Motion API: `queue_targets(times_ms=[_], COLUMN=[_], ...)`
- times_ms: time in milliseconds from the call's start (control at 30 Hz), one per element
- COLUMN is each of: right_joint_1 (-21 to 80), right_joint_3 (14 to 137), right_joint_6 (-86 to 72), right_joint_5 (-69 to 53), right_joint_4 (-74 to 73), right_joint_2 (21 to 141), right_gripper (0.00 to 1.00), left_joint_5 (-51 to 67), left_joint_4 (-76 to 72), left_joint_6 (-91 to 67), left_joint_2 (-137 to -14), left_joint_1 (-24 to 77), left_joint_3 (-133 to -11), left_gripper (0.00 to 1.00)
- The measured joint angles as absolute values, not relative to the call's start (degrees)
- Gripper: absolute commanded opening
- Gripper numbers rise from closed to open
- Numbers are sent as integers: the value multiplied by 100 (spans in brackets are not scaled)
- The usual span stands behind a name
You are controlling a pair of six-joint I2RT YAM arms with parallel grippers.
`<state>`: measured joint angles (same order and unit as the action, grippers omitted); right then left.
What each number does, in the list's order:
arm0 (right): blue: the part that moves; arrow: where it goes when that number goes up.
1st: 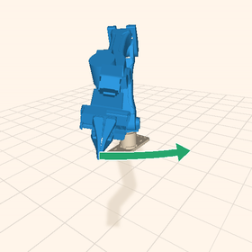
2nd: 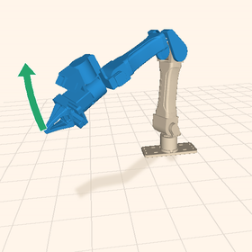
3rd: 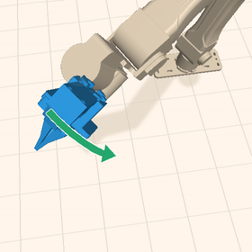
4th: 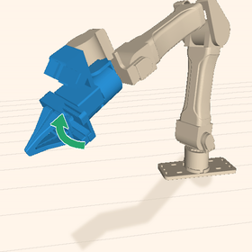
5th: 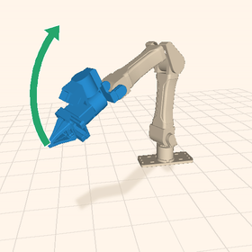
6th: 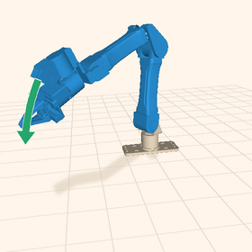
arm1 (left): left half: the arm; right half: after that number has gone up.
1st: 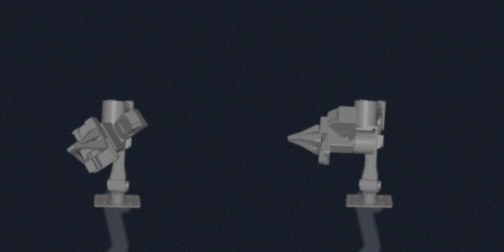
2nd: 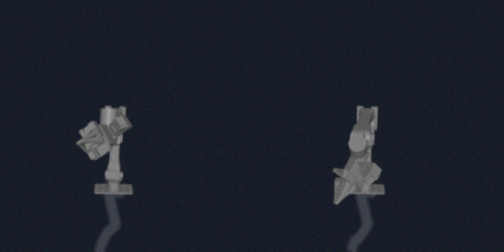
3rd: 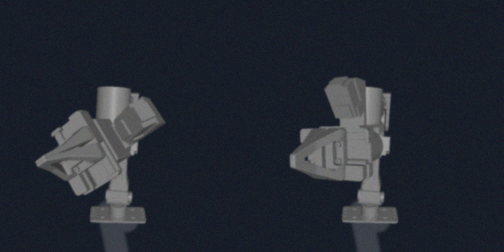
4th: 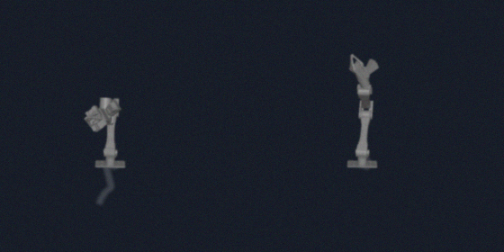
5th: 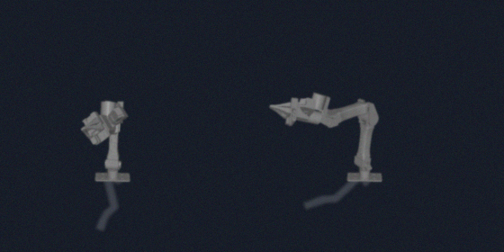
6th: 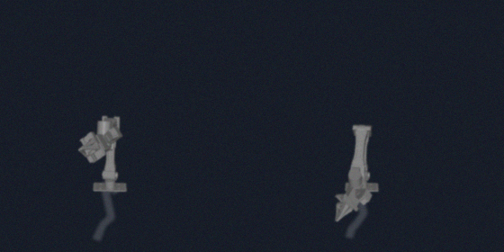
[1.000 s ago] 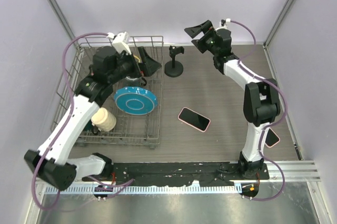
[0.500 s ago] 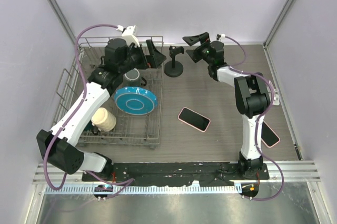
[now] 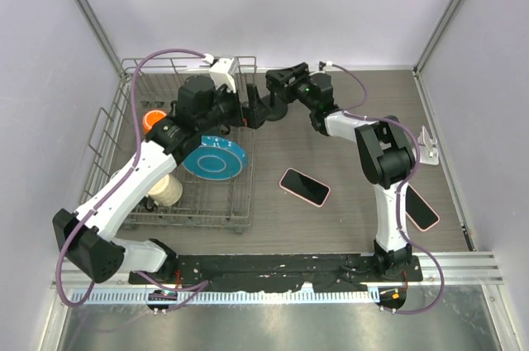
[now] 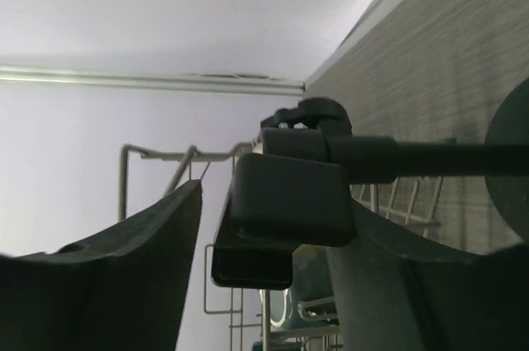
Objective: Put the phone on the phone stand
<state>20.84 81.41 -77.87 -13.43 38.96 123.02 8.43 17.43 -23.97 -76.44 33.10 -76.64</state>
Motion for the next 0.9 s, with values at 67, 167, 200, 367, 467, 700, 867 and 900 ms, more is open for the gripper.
queue_targets(times_ms=[67,167,200,367,467,700,867,900], right_joint_1=[2198,2311,2322,2327,2314,2316,2482,2543], right_joint_3=[8114,8007,7946,7496,7192,6095,5096,4890], right_joint_6=[-7797,-7813,-7832,-7863,-7878,-8224,-8477,-8497], right_joint_5=[-1249,-1103,-1092,-904,-816,-714,-469,-366], right_joint_4=[3837,3793,3747,3769,3765,3695,3632,3597], right_joint_2=[12296,12206,12138,11804,11552,10619,9682,9467], right_gripper=[52,36,34,11,10,7,7,7], left_joint_5=[687,506,467,342,292,279,318,320], left_joint_4=[1743,1743,1741,1715,1706,1688,1647,1649], left_joint_6=[-2305,-2161,-2128,-2008,-1957,-1935,-1968,-1979], left_joint_2=[-7507,-7387,-7367,-7255,-7234,-7137,-7122,-7122], left_joint_1=[3361,3465,3498,3607,3642,3664,3673,3673], left_joint_3=[-7529,-7402,-7376,-7203,-7183,-7179,-7177,-7175], left_gripper=[100,100,100,100,100,100,100,100])
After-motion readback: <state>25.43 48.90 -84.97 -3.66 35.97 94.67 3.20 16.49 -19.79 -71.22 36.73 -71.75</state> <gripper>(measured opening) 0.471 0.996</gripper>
